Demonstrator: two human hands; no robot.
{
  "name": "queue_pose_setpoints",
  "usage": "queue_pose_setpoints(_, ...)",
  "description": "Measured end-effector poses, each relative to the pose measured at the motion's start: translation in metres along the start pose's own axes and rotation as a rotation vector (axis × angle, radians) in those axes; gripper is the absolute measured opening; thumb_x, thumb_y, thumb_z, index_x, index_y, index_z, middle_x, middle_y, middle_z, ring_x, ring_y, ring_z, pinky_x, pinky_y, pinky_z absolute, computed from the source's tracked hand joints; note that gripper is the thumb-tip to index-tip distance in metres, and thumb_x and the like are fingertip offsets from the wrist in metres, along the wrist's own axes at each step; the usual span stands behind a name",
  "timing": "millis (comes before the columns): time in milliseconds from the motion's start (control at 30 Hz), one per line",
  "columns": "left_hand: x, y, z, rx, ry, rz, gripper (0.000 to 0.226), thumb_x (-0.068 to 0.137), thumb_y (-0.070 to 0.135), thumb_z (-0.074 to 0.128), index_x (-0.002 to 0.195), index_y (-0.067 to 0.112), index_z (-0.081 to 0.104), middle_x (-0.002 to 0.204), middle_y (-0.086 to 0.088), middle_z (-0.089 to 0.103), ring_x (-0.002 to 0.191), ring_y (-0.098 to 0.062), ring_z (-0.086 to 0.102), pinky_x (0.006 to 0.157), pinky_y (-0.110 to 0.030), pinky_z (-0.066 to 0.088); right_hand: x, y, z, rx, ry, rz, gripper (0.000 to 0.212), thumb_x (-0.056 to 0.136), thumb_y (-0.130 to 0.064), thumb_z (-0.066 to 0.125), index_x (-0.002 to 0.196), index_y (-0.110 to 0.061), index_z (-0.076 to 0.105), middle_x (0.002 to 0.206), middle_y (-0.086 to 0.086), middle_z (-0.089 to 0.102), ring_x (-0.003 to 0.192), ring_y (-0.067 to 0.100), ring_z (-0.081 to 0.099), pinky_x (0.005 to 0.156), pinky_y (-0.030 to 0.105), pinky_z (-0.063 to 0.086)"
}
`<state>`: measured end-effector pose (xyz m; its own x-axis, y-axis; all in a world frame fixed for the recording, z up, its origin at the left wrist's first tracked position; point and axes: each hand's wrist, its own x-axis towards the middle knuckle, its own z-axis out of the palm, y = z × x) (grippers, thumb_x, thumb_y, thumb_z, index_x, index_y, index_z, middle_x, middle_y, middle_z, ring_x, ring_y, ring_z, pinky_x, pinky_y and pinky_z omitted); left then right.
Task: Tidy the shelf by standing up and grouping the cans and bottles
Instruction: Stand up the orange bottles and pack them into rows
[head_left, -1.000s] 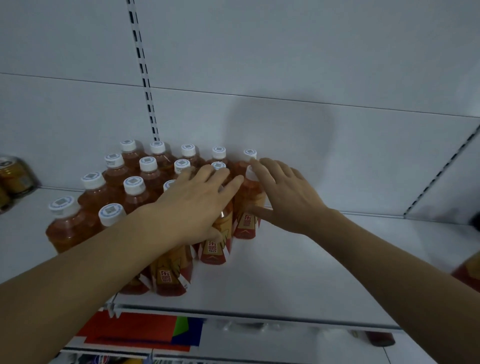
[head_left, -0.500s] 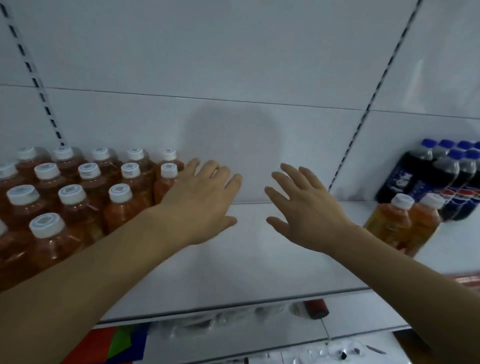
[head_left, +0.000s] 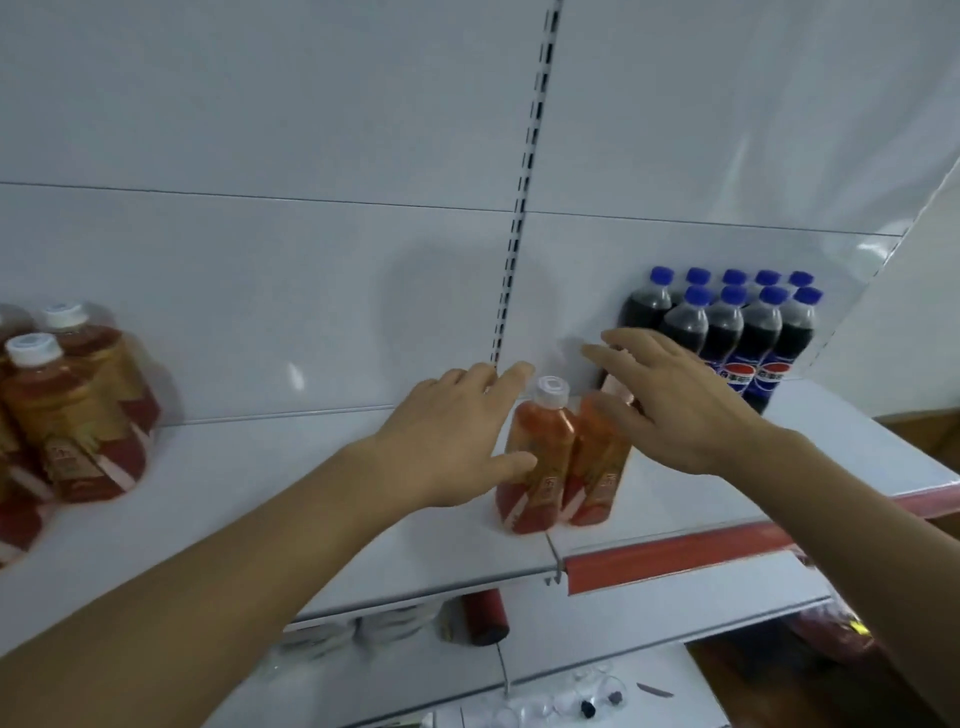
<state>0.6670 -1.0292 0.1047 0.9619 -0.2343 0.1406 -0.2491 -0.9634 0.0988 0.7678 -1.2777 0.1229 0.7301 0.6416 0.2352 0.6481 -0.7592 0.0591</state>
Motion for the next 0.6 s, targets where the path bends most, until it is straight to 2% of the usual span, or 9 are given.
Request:
queue_pose_setpoints(67, 0.015, 0.011, 0.007, -0.092, -0.014, -0.038, 0.097, 0.096, 0.065, 0.06, 0.164, 0.034, -0.001, 0.162, -0.004, 0.034, 0.139, -0.029, 0.046, 0.111, -0.048, 0.045, -0.002, 0.017, 0.007, 0.064, -0.13, -0.053, 0.071, 0.104, -0.068, 0.039, 0.166, -0.037, 0.025, 0.171, -0.001, 0.032, 0.152, 0.024, 0.04, 0.122, 0.049, 0.04)
queue_pose_setpoints(133, 0.027, 0.019, 0.016, -0.152, -0.043, -0.073, 0.102, 0.093, 0.062, 0.067, 0.164, 0.038, -0.004, 0.162, -0.005, 0.032, 0.133, -0.03, 0.053, 0.105, -0.047, 0.05, -0.001, 0.025, 0.014, 0.122, -0.223, -0.088, 0.084, 0.095, -0.069, 0.057, 0.165, -0.041, 0.019, 0.167, -0.008, 0.031, 0.129, 0.018, 0.06, 0.105, 0.047, 0.056)
queue_pose_setpoints(167, 0.032, 0.023, 0.021, -0.165, -0.061, -0.083, 0.103, 0.093, 0.06, 0.069, 0.163, 0.039, -0.004, 0.162, -0.006, 0.033, 0.129, -0.03, 0.056, 0.103, -0.047, 0.052, 0.0, 0.028, 0.018, 0.138, -0.239, -0.097, 0.089, 0.092, -0.067, 0.065, 0.164, -0.042, 0.018, 0.163, -0.01, 0.032, 0.119, 0.016, 0.064, 0.097, 0.044, 0.06)
queue_pose_setpoints(233, 0.04, 0.028, 0.032, -0.194, -0.076, -0.099, 0.102, 0.094, 0.053, 0.073, 0.161, 0.041, -0.003, 0.159, -0.009, 0.037, 0.122, -0.031, 0.061, 0.099, -0.048, 0.055, 0.004, 0.031, 0.025, 0.152, -0.227, -0.122, 0.094, 0.089, -0.058, 0.076, 0.162, -0.044, 0.019, 0.155, -0.009, 0.037, 0.111, 0.016, 0.066, 0.09, 0.041, 0.063)
queue_pose_setpoints(367, 0.039, 0.028, 0.04, -0.276, -0.037, -0.135, 0.094, 0.095, 0.041, 0.075, 0.156, 0.044, 0.003, 0.153, -0.01, 0.046, 0.113, -0.031, 0.065, 0.096, -0.049, 0.056, 0.009, 0.029, 0.027, 0.209, -0.191, -0.129, 0.093, 0.087, -0.049, 0.085, 0.157, -0.049, 0.023, 0.143, -0.012, 0.047, 0.111, 0.017, 0.064, 0.093, 0.042, 0.061)
queue_pose_setpoints(467, 0.022, 0.018, 0.035, -0.258, -0.067, -0.157, 0.091, 0.097, 0.041, 0.073, 0.154, 0.046, 0.002, 0.156, -0.009, 0.045, 0.113, -0.031, 0.066, 0.096, -0.049, 0.056, 0.01, 0.013, 0.029, 0.228, -0.171, -0.15, 0.091, 0.087, -0.05, 0.084, 0.156, -0.051, 0.025, 0.144, -0.013, 0.047, 0.114, 0.016, 0.063, 0.096, 0.036, 0.058)
queue_pose_setpoints(600, -0.016, -0.008, 0.022, -0.233, -0.077, -0.235, 0.09, 0.098, 0.043, 0.072, 0.154, 0.048, 0.001, 0.156, -0.007, 0.045, 0.104, -0.025, 0.068, 0.092, -0.046, 0.059, 0.021, -0.031, 0.037, 0.278, -0.149, -0.223, 0.092, 0.087, -0.048, 0.083, 0.157, -0.049, 0.025, 0.145, -0.013, 0.045, 0.113, 0.021, 0.064, 0.095, 0.041, 0.058)
